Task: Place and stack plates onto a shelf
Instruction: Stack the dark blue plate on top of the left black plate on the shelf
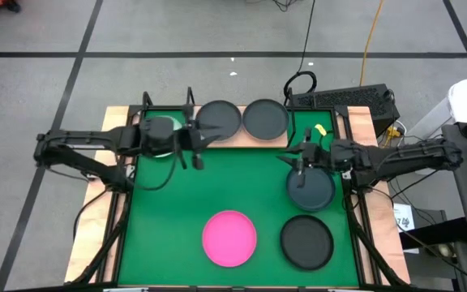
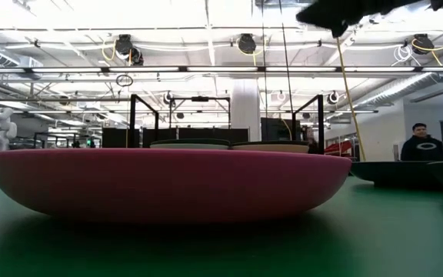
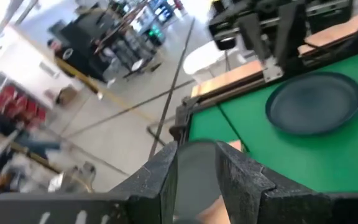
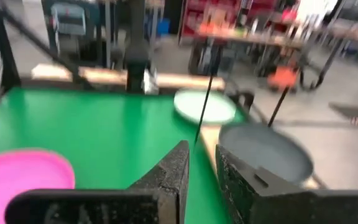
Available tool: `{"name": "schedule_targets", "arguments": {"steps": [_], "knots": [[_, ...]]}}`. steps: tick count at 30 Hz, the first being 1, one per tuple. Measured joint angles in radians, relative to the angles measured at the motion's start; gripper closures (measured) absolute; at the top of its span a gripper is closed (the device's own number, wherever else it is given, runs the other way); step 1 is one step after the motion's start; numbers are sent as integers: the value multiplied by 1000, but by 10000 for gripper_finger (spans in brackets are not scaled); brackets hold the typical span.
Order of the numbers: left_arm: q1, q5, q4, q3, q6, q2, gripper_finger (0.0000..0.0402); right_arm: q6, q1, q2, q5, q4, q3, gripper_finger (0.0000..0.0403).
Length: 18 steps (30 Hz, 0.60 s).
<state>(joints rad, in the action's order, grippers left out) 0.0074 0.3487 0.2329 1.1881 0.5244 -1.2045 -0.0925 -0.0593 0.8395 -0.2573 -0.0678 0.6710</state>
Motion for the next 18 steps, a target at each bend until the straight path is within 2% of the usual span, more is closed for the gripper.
{"name": "schedule_targets", "arguments": {"steps": [4,7,10,18], "knots": [[-24,22,-115,-164,-84,98,289,41,0,28,48,141,27,337],[-44,22,-270,-325,-132,175,289,71,0,45,103,221,30,337],[-60,22,-449,-473,-169,235,289,103,-1,62,111,312,29,337],[-81,20,-891,-759,-221,256,289,187,-2,161,207,446,30,337]]}}
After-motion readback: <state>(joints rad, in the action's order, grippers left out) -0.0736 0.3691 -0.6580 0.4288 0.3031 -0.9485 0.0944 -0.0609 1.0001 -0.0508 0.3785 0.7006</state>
